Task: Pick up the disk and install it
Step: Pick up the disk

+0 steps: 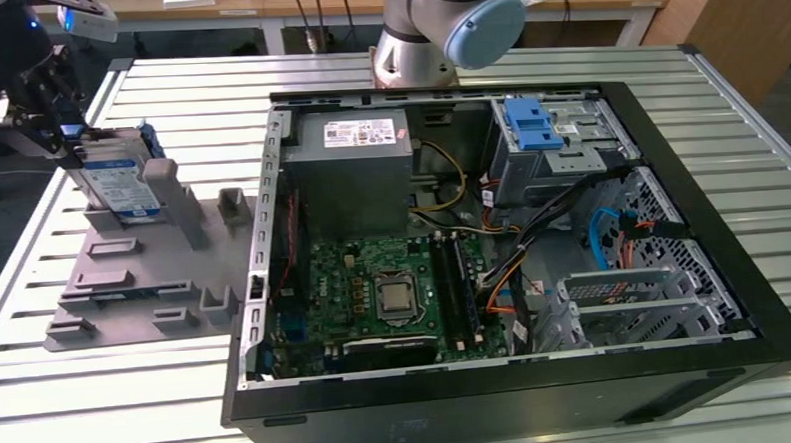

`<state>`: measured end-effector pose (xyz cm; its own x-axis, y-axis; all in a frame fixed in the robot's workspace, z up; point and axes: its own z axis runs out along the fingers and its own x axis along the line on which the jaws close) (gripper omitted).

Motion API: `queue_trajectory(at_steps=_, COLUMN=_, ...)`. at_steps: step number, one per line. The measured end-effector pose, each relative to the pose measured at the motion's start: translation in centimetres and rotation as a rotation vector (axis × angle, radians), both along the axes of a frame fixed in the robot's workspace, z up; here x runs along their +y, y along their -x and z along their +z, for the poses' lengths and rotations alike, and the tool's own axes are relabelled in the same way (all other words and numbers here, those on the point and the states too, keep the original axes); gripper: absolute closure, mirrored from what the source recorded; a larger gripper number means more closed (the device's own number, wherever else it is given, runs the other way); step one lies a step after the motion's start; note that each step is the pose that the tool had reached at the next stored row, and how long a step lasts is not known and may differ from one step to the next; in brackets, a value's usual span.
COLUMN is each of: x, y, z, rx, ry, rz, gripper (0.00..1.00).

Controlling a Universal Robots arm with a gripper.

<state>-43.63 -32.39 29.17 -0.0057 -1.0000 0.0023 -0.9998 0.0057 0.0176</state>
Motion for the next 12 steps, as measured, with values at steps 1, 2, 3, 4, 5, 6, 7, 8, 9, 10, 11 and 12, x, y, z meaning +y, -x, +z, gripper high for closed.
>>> queue_trajectory(at_steps=1, x=0.00, y=0.00, z=-0.06, rx=0.0000, ry=0.0000, rz=0.000, gripper=0.49)
queue_trajectory(at_steps=2, x=0.00, y=0.00, z=-0.11, rx=0.0000, ry=0.0000, rz=0.000, gripper=0.49)
queue_trajectory(at_steps=3, x=0.00, y=0.00, z=-0.17, rx=0.0000, ry=0.0000, rz=0.001, gripper=0.49)
queue_trajectory(at_steps=4, x=0.00, y=0.00, z=-0.23, rx=-0.0001, ry=0.0000, rz=0.001, gripper=0.49)
queue_trajectory(at_steps=5, x=0.00, y=0.01, z=-0.25, rx=0.0002, ry=0.0001, rz=0.001, gripper=0.49)
queue_trajectory(at_steps=6, x=0.00, y=0.01, z=-0.26, rx=0.0003, ry=0.0001, rz=0.001, gripper=0.49)
queue_trajectory(at_steps=7, x=0.00, y=0.01, z=-0.26, rx=0.0003, ry=0.0002, rz=0.001, gripper=0.51)
queue_trajectory(at_steps=8, x=0.00, y=0.01, z=-0.27, rx=0.0003, ry=0.0002, rz=0.001, gripper=0.57)
queue_trajectory(at_steps=9, x=0.00, y=0.01, z=-0.28, rx=0.0001, ry=0.0002, rz=0.001, gripper=0.57)
queue_trajectory(at_steps=10, x=0.00, y=0.01, z=-0.28, rx=0.0000, ry=0.0001, rz=0.001, gripper=0.63)
queue_trajectory(at_steps=11, x=0.00, y=0.01, z=-0.28, rx=0.0000, ry=0.0001, rz=0.001, gripper=0.64)
queue_trajectory(at_steps=12, x=0.00, y=0.01, z=-0.28, rx=0.0000, ry=0.0001, rz=0.001, gripper=0.64)
